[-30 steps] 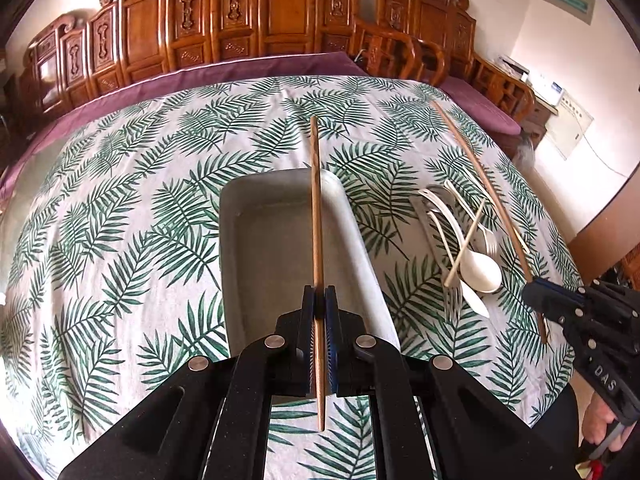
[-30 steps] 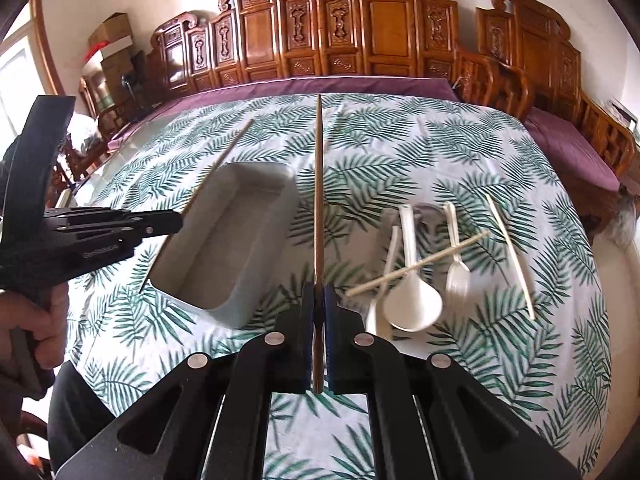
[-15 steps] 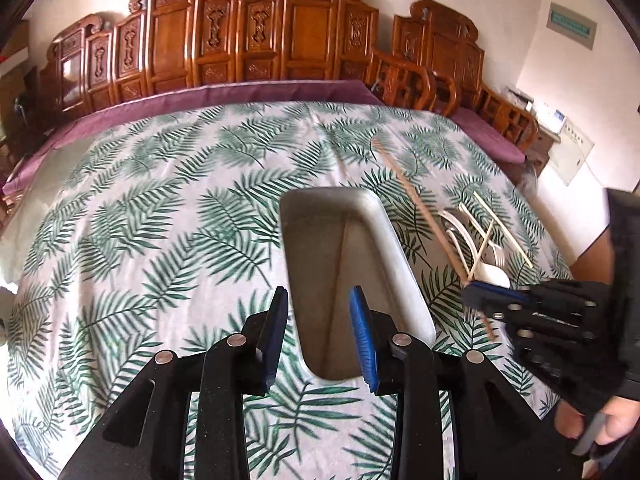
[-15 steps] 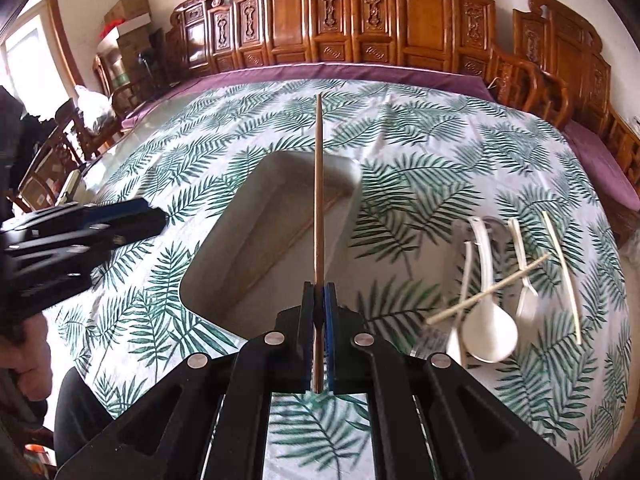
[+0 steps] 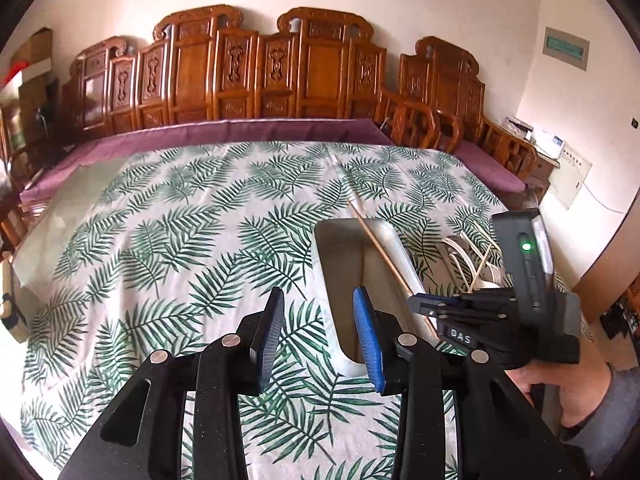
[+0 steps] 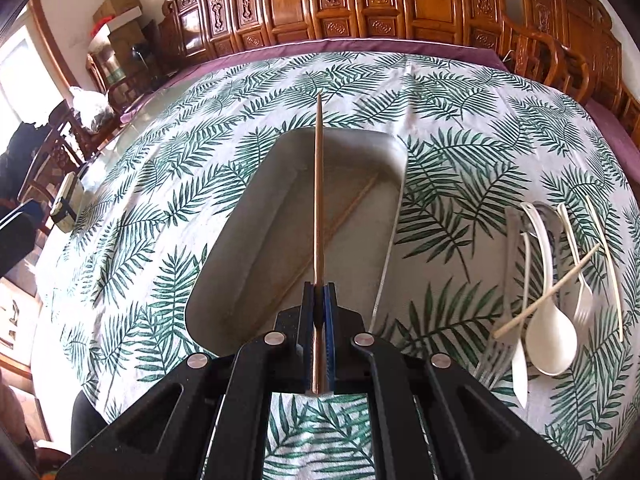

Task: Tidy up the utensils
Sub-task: 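Lower both chopsticks into the grey tray and open both tools, then move the right tool back to the utensils and grasp another chopstick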

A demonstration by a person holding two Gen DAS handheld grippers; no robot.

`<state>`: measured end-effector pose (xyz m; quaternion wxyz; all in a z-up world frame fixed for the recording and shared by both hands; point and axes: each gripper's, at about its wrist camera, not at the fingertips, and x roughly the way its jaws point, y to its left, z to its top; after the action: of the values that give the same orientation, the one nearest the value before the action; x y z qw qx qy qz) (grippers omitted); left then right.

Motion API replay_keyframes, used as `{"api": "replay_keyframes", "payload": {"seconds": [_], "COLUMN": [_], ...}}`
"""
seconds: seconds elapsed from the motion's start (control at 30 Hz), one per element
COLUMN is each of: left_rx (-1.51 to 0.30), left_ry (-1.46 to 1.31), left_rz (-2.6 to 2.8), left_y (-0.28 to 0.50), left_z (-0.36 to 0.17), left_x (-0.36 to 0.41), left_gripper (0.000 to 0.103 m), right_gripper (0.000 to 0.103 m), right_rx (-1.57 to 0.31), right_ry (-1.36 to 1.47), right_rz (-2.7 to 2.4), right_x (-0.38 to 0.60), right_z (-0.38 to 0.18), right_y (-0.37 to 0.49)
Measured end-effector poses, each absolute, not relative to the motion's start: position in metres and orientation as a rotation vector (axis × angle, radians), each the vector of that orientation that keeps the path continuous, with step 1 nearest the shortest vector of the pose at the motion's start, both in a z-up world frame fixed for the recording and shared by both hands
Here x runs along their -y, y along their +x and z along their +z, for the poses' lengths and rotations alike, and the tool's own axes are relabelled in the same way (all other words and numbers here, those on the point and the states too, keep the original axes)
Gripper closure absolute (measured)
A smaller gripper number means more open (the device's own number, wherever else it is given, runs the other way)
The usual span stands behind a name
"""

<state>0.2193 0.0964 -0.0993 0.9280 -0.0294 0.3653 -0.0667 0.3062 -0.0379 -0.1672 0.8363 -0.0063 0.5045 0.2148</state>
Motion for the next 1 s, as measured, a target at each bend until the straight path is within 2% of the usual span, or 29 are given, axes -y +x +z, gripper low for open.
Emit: {"api": "replay_keyframes", "payload": {"seconds": [0.23, 0.7, 1.0], "left_rx": [-0.745, -0.739, -0.736], "left_ry": [-0.054, -0.014, 0.017], "left_rz": [-0.157, -0.193, -0.227], "left_y": [0.216, 0.205, 0.198], "left_z": [-0.098, -0.100, -0.100], "left_x": [-0.096, -0.077, -0.058], "left_gripper": [0.068, 0.068, 0.056], "right_gripper": [0.093, 0.093, 0.093], "right_rx": [-1.047, -0.921, -0.882], "right_ry": [-0.034, -0.074, -0.085], "right_rz": [0.464, 0.450, 0.376], "right_x": [0.035, 0.095, 0.155], "right_z": [-0.167, -0.131, -0.118], "right_y": [0.302, 0.248, 0.224]}}
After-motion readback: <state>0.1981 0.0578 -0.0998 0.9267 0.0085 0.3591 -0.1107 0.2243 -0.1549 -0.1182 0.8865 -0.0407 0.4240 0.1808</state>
